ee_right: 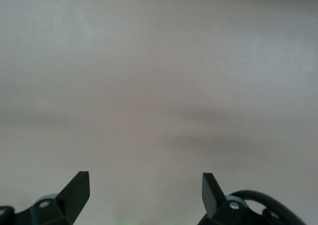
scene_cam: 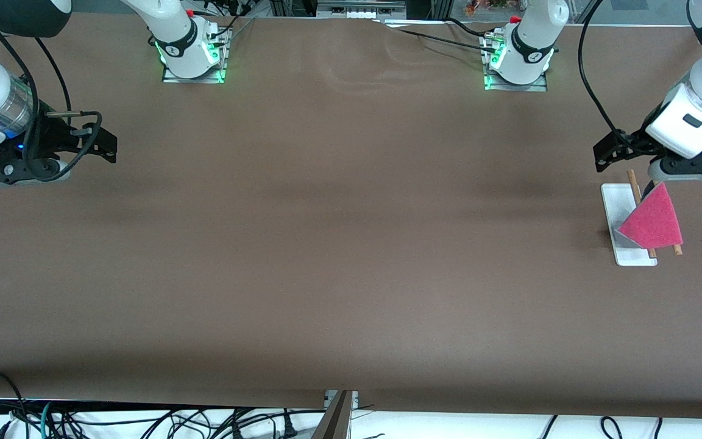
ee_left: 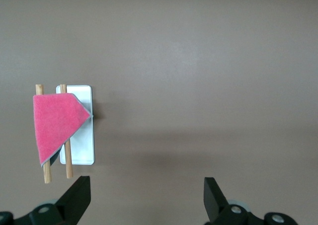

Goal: Pass towel and hang on rack

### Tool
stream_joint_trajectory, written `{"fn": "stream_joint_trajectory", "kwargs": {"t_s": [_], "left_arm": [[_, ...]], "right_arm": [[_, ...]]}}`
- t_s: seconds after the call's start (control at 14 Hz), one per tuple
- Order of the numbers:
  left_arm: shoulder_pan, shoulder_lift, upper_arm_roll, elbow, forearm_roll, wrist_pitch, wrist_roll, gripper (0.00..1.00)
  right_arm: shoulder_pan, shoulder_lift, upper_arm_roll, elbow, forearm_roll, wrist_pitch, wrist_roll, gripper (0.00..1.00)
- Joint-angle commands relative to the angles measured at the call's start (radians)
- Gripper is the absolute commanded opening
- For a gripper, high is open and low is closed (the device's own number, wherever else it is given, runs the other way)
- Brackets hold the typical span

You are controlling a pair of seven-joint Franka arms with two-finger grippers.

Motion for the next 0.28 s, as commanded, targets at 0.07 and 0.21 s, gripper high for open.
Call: {"fn": "stream_joint_trajectory", "kwargs": {"t_s": [0.07,0.21], "left_arm": [[-0.049,-0.015,0.049,-0.031,-0.014,0.02,-0.005,1.0],[-0.046,-0.015,0.049,-0.031,-0.014,-0.008,-0.004,1.0]], "right_arm": [[-0.003,-0.016,0.007,-0.018,-0.006,0.007,0.011,1.0],[-0.003,-0.016,0.007,-0.018,-0.006,0.007,0.011,1.0]]}}
